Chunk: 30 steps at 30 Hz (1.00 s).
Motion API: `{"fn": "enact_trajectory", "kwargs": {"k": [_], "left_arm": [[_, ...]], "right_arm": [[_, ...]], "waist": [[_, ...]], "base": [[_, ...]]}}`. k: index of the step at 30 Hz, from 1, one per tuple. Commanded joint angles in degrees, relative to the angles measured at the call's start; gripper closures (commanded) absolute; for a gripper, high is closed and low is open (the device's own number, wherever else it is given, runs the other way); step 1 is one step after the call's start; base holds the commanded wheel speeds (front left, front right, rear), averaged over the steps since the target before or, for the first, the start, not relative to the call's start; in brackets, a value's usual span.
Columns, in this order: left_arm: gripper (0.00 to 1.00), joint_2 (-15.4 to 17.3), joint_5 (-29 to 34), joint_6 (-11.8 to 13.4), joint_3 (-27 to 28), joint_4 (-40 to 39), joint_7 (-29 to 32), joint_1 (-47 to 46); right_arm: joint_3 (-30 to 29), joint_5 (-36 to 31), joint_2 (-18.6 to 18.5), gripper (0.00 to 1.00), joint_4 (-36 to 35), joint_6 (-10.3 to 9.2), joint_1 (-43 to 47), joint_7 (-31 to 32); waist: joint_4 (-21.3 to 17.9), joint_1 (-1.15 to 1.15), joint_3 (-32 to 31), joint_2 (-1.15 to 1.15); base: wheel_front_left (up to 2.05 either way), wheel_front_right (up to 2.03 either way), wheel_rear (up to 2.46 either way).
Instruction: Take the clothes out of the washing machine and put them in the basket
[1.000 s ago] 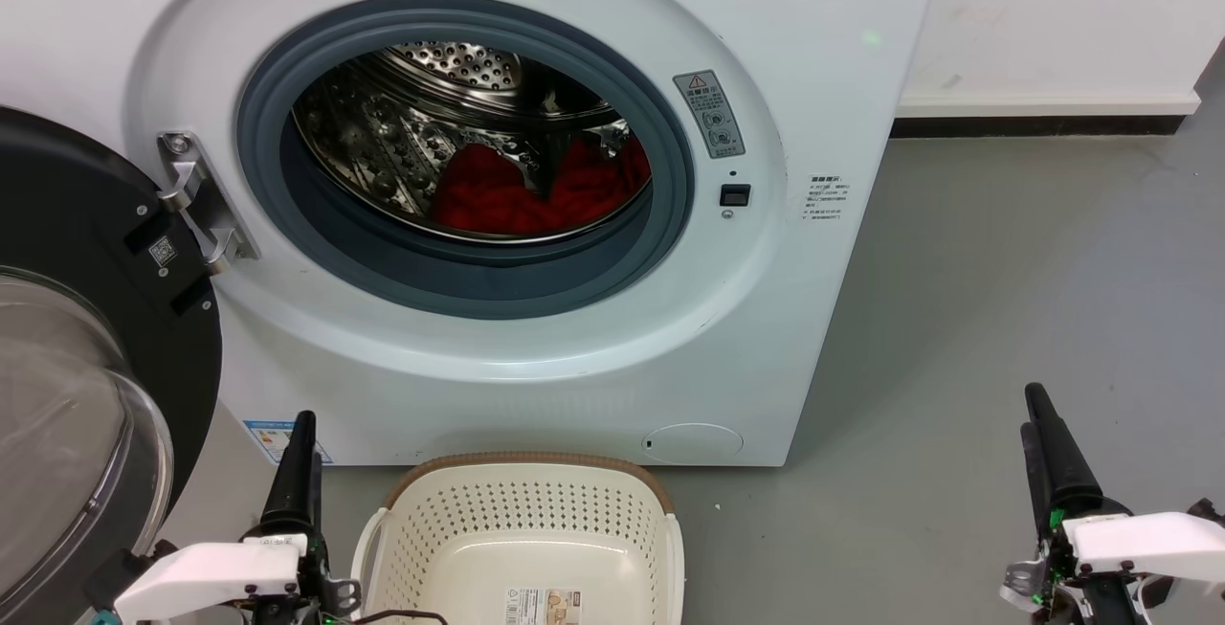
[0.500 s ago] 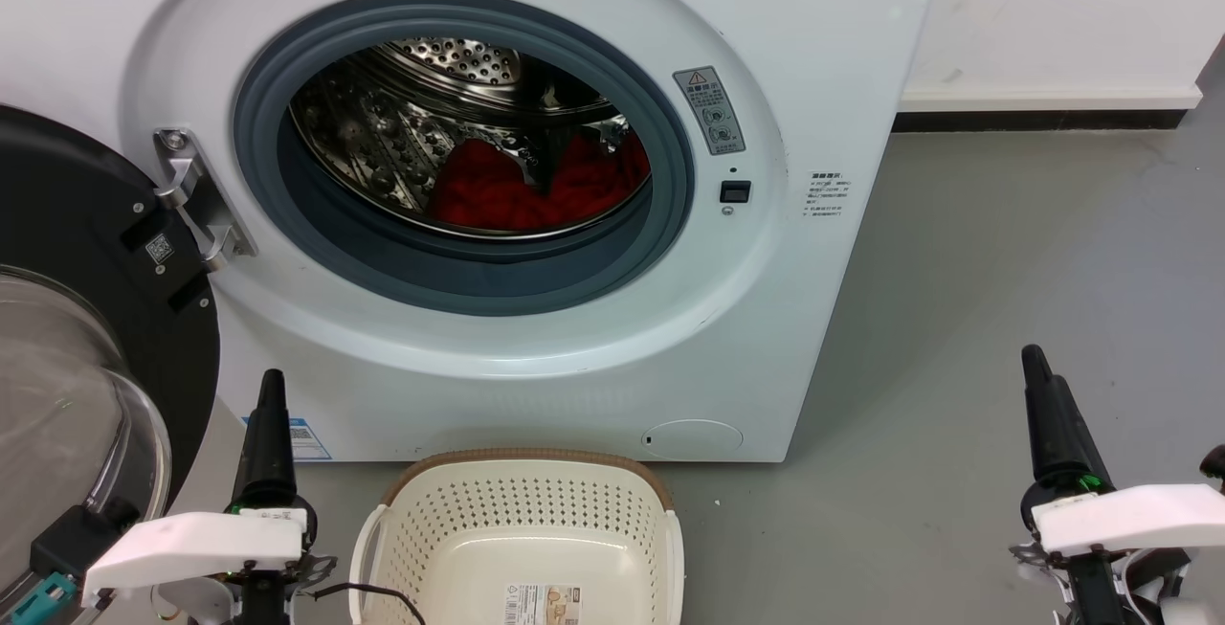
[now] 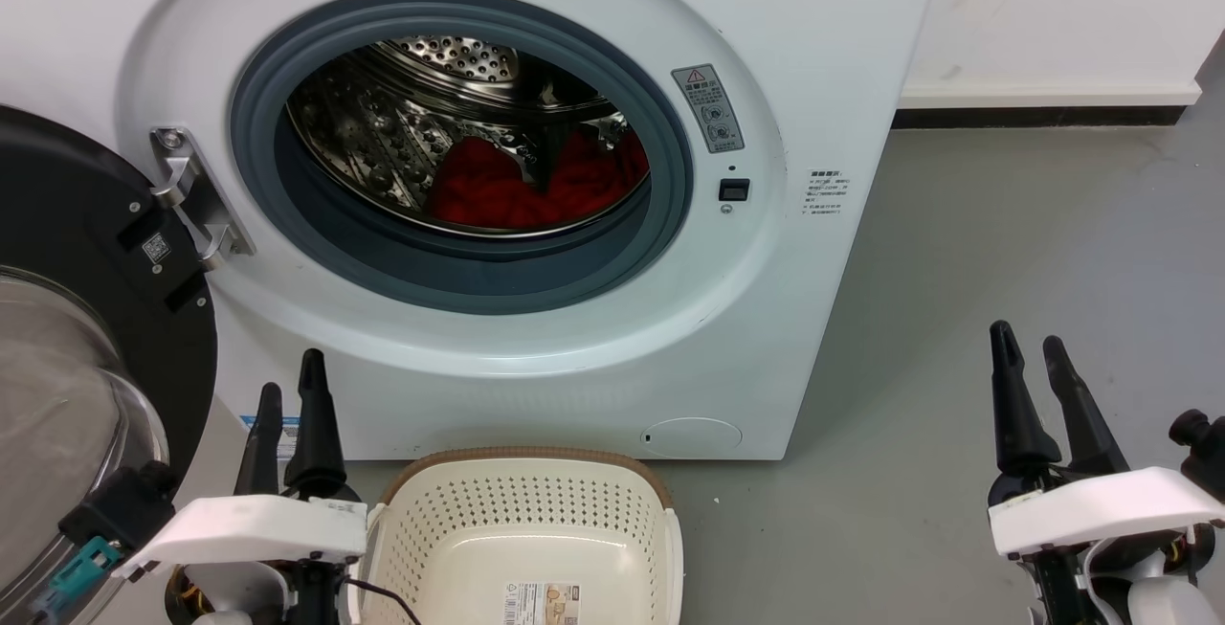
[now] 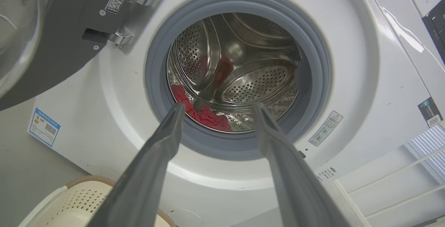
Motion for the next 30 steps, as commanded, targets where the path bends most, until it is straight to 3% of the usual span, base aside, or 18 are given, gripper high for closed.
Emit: {"fn": "enact_trajectory", "kwargs": {"k": [1,15,30], "left_arm": [[0.0,0.15,2.4,0.48,-0.47,-1.44,-0.57,0.07],[0.0,0.73,20.61,2.62,-5.85,-3.6,-3.48,0.88],[0.0,3.23,29.51,5.84,-11.0,-0.44,-5.6,1.07]], "right_arm": [[0.21,-2.79,-0.09,0.0,-0.82,0.0,-0.43,-0.69],[0.68,-19.94,-0.07,0.0,-0.81,0.0,-0.33,-3.61],[0.83,-29.57,-0.06,0.0,0.89,0.0,-0.52,-5.74]], "waist": [[-0.02,-0.01,0.0,0.0],[-0.18,-0.01,0.27,0.0],[-0.25,-0.01,0.57,0.0]], "base": [[0.0,0.0,0.0],[0.0,0.0,0.0],[0.0,0.0,0.0]]}}
